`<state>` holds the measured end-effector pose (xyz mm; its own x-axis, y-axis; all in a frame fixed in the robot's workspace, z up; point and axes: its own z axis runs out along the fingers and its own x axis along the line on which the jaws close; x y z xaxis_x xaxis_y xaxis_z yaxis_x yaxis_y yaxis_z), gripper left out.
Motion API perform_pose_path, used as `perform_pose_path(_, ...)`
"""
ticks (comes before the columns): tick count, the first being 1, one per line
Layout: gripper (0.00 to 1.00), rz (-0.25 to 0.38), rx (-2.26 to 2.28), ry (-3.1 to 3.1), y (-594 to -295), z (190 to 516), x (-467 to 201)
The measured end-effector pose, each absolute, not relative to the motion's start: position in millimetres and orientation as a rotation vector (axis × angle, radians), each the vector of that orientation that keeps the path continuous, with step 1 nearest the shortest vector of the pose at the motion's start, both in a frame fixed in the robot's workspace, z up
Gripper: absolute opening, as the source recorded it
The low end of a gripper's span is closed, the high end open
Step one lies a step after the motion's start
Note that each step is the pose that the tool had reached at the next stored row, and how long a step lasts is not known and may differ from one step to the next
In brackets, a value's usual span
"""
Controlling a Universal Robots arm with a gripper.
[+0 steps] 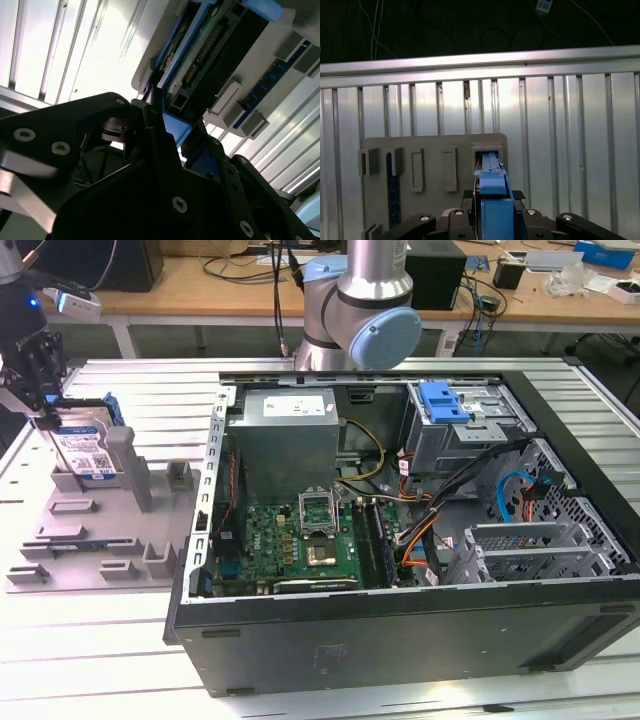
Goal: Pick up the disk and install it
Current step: 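Pick up the disk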
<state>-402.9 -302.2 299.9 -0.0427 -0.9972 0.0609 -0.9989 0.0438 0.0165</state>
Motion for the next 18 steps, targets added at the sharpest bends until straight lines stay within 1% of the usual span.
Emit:
perform_pose_path(13, 0.40, 0.047, 2.148, -2.216, -301.9, 299.5, -404.2)
perform_pose_path(15, 0.36, 0.047, 2.149, -2.215, -301.9, 299.2, -404.4)
perform_pose_path(18, 0.36, 0.048, 2.149, -2.214, -301.9, 298.2, -404.5)
